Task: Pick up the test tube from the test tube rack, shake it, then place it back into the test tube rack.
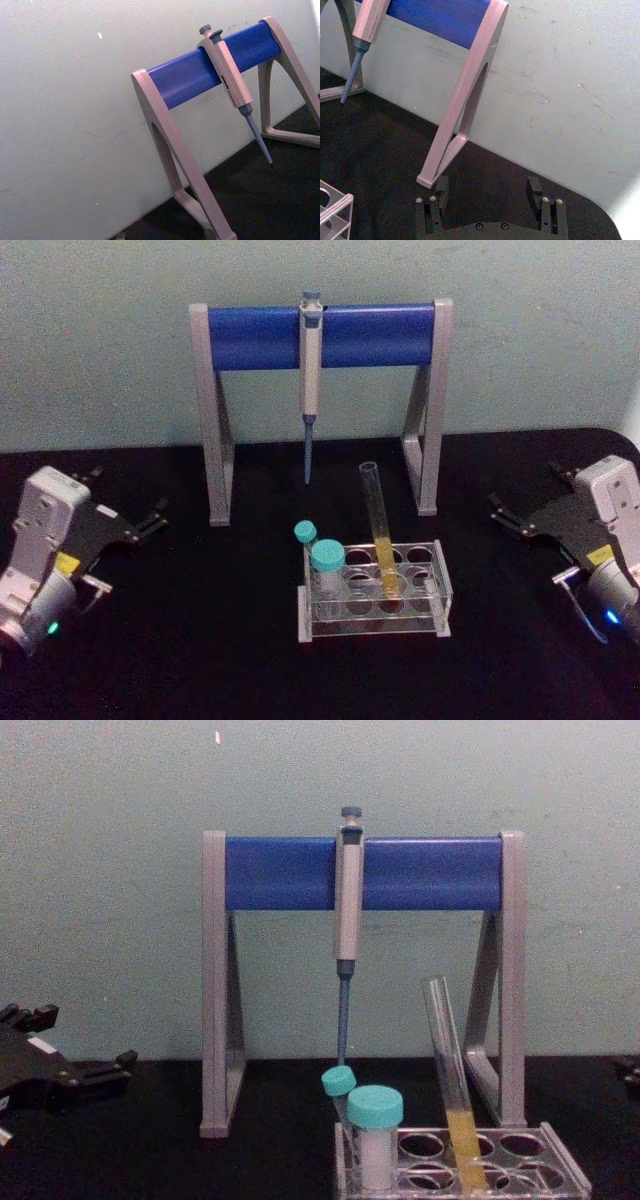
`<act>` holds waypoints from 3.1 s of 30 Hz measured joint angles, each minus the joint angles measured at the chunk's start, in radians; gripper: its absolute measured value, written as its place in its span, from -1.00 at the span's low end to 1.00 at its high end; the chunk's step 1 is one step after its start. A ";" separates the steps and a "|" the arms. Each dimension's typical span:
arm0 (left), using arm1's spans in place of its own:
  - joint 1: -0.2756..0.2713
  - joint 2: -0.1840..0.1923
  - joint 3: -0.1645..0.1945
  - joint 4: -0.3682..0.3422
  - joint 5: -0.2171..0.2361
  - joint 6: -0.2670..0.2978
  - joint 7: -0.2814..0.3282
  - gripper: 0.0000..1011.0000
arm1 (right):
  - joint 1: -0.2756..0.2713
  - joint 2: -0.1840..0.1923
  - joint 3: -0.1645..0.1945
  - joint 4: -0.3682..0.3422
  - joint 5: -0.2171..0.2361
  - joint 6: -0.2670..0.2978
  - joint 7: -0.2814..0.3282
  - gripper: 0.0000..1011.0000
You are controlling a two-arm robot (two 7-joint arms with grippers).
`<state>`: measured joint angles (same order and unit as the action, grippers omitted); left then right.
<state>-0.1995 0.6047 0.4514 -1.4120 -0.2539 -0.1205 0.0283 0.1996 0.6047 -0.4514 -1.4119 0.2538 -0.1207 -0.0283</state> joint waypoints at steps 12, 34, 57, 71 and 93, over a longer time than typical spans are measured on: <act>0.000 0.000 0.000 0.000 0.000 0.000 0.000 0.98 | 0.000 0.000 0.000 0.000 0.000 0.000 0.000 0.98; 0.000 0.000 0.000 0.000 0.000 0.000 0.000 0.98 | 0.000 0.000 0.000 0.000 0.000 0.000 0.000 0.98; 0.000 0.000 0.000 0.000 0.000 0.000 0.000 0.98 | -0.028 -0.008 0.052 -0.056 0.041 -0.036 0.073 0.98; 0.000 0.000 0.000 0.000 0.000 0.000 0.000 0.98 | -0.028 -0.030 0.065 -0.121 0.166 -0.070 0.297 0.98; 0.000 0.000 0.000 0.000 0.000 0.000 0.000 0.98 | 0.041 -0.092 0.010 -0.068 0.199 0.014 0.521 0.98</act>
<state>-0.1995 0.6047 0.4514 -1.4120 -0.2539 -0.1205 0.0283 0.2408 0.5131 -0.4415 -1.4804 0.4528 -0.1069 0.4931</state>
